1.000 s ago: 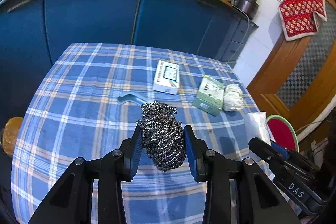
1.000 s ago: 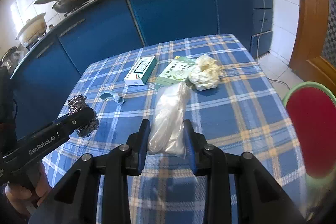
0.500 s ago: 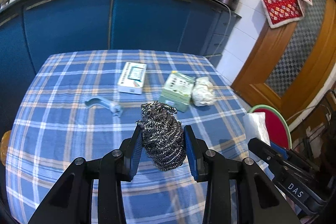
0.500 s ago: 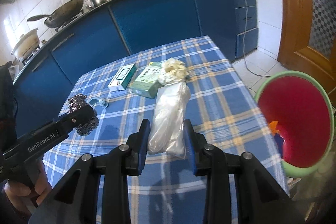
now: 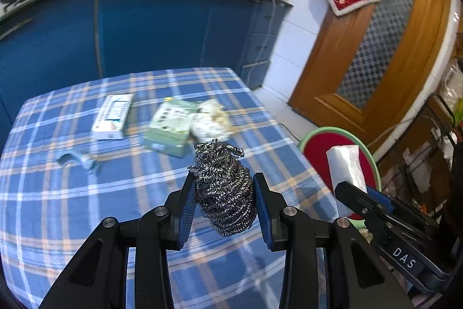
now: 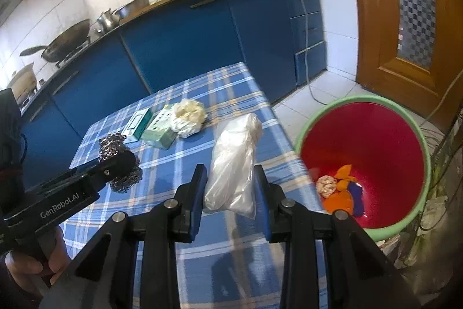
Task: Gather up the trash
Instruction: 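Carry the steel wool in the left tool while the right tool carries the plastic bag toward the bucket, then open the left tool dropping the steel wool while the right tool drops the plastic bag into the bucket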
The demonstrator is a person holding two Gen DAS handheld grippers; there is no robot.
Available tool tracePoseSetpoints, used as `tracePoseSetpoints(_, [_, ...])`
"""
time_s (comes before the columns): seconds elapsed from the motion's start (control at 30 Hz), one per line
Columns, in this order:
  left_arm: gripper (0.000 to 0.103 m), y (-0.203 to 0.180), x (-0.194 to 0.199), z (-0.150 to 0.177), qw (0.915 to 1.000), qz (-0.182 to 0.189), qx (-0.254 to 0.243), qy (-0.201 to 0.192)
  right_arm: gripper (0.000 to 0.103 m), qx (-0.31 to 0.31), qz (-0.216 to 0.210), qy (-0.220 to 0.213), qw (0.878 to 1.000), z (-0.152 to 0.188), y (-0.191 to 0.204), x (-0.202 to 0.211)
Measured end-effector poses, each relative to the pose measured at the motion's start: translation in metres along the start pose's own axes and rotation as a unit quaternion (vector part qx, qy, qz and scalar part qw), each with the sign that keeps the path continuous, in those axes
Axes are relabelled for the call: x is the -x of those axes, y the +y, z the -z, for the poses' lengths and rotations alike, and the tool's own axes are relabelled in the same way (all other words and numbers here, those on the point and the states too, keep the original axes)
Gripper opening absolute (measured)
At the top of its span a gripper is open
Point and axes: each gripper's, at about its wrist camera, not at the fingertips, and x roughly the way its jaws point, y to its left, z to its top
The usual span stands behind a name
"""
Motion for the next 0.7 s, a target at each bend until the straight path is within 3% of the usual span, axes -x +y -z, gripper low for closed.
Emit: tracePoseSetpoints(0.7, [0.039,-0.106,-0.057,-0.012,0.9933,0.063,-0.089,0.038,0.035,-0.081,0.064,-0.019,0.994,-0.001,-0.097,0.017])
